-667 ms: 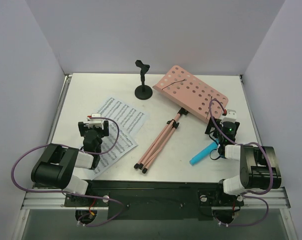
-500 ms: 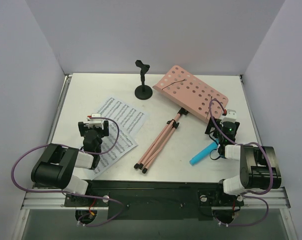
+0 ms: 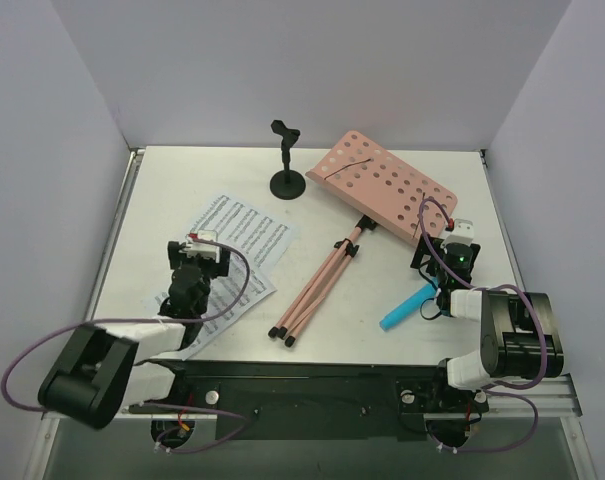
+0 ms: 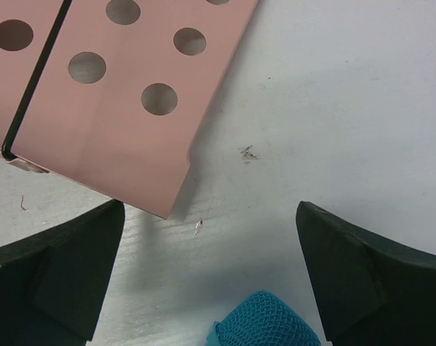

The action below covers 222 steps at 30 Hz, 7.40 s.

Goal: Set up the instrument practice props

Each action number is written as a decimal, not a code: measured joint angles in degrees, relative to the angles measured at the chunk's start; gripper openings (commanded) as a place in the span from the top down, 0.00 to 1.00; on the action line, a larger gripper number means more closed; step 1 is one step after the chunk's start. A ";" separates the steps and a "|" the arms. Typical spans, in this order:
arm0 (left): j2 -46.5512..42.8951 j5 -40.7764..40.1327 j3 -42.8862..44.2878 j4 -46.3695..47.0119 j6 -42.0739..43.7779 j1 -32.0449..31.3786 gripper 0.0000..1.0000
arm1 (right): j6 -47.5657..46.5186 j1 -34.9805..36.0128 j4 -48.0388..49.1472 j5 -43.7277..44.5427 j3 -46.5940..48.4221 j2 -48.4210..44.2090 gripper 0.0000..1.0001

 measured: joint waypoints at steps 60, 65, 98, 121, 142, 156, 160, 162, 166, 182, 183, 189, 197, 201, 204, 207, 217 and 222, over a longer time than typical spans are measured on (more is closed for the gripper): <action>-8.50 6.36 38.12 -75.89 -34.91 -24.22 0.17 | 36.52 14.97 -58.95 -11.21 29.55 -16.20 0.09; -4.79 7.19 38.12 -73.09 -35.98 -28.52 0.17 | 38.97 15.87 -55.25 -12.35 29.33 -7.78 0.13; -0.94 7.30 39.58 -70.64 -37.75 -34.42 0.18 | 38.86 21.44 -36.00 -4.09 41.24 24.11 0.50; -2.45 6.91 38.18 -71.52 -37.77 -33.99 0.18 | 40.09 23.23 -36.35 -0.94 45.16 28.22 1.00; -18.18 18.95 35.54 -67.52 -34.47 -32.22 0.18 | 38.64 22.38 -19.39 -18.16 22.99 7.43 1.00; -20.61 27.98 34.56 -62.66 -33.68 -32.13 0.18 | 40.28 22.38 -18.78 -17.88 20.24 -4.83 1.00; -20.22 29.31 34.36 -61.18 -33.86 -32.13 0.17 | 39.32 22.38 -19.02 -16.79 18.08 -9.77 1.00; -19.74 29.88 34.16 -60.22 -34.12 -32.13 0.17 | 38.66 22.45 -20.72 -15.56 16.39 -12.96 1.00; -18.32 30.82 33.81 -59.58 -34.38 -32.17 0.17 | 35.98 22.56 -24.33 -12.26 14.03 -20.11 1.00; -15.37 35.06 33.38 -54.21 -36.13 -33.07 0.18 | 30.64 22.56 -31.52 -5.92 11.21 -33.68 1.00; -15.37 35.63 33.27 -53.35 -36.54 -33.27 0.18 | 31.21 22.56 -31.93 -5.66 11.17 -34.36 1.00; -15.37 38.32 32.06 -47.95 -39.50 -34.99 0.17 | 34.34 22.56 -32.06 -4.44 11.13 -38.60 1.00; -14.56 39.91 31.89 -43.25 -41.92 -37.22 0.18 | 38.10 22.56 -30.29 -3.13 11.13 -41.86 1.00; -13.31 40.11 31.89 -42.18 -42.36 -38.53 0.17 | 40.33 22.56 -28.72 -3.37 11.15 -42.25 1.00; -12.24 40.11 31.89 -41.42 -42.42 -39.32 0.18 | 41.48 22.53 -28.35 -4.28 11.56 -42.25 1.00; -11.17 40.15 31.91 -40.26 -42.51 -39.47 0.17 | 42.34 22.53 -28.33 -5.84 12.24 -42.25 1.00; -6.43 41.31 33.20 -36.68 -42.97 -39.87 0.18 | 44.81 22.56 -26.56 -11.32 15.23 -43.01 1.00; -4.85 41.97 35.36 -34.75 -42.93 -40.02 0.17 | 46.18 22.56 -24.81 -12.83 15.37 -43.43 1.00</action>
